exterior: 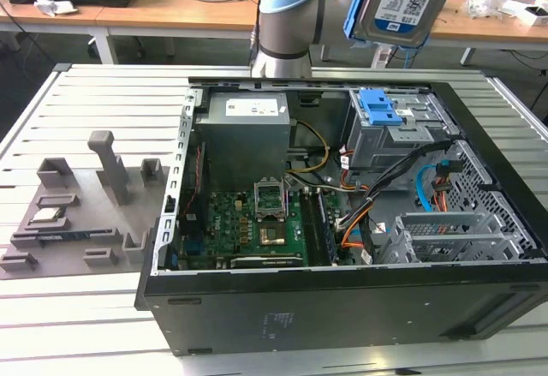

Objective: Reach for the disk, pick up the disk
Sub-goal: 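Pick up the disk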

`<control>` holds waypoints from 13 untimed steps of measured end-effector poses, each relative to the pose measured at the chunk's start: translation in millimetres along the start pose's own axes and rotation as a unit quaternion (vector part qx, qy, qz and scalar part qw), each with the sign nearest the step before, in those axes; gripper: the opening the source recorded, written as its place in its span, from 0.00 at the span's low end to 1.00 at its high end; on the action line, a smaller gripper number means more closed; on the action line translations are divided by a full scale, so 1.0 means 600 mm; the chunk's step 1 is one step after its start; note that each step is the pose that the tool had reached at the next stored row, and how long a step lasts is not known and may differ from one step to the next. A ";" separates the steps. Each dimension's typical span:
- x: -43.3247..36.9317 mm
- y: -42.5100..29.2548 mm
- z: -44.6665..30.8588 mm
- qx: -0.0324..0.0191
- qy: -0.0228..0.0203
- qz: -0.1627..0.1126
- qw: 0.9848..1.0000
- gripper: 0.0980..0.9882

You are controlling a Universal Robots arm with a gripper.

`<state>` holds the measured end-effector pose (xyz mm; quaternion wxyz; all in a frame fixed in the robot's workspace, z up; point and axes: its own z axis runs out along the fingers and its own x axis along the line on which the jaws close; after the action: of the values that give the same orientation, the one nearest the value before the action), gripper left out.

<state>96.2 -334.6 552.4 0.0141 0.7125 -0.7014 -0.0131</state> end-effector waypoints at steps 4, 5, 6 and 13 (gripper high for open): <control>0.000 -0.033 -0.001 0.000 0.000 0.000 1.000 0.30; 0.001 -0.037 -0.001 0.000 0.000 0.000 1.000 0.30; 0.001 -0.041 -0.002 0.000 0.000 0.000 1.000 0.30; 0.001 -0.077 -0.003 0.000 0.000 0.000 1.000 0.30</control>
<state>142.3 -334.5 552.4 0.0140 0.7126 -0.7013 -0.0131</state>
